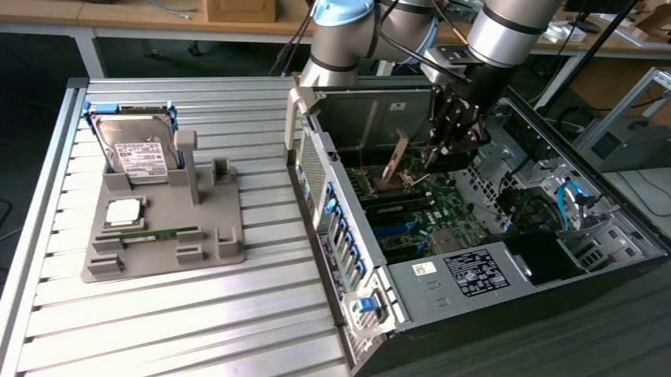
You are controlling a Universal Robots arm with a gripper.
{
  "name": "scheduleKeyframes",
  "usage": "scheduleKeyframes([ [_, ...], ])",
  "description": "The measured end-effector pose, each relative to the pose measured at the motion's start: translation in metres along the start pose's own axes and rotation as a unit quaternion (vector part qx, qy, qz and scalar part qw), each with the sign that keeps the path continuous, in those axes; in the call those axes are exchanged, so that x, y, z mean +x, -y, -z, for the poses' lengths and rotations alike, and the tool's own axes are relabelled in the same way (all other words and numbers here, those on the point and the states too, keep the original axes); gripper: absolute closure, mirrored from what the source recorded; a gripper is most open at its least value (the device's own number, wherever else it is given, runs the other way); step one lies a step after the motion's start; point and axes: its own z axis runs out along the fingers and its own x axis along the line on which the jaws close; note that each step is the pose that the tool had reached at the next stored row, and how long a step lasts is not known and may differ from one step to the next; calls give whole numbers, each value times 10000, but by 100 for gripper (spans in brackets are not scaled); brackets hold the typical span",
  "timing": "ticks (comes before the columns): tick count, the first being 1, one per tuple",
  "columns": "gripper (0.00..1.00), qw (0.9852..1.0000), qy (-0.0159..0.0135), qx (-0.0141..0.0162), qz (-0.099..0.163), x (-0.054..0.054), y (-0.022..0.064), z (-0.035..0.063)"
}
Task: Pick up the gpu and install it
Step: 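Insert the gpu into the slot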
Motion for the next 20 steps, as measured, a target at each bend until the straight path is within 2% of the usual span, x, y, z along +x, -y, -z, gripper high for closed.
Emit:
scheduleKeyframes([
  [20, 73, 10000, 0, 0, 9, 18, 2, -69],
])
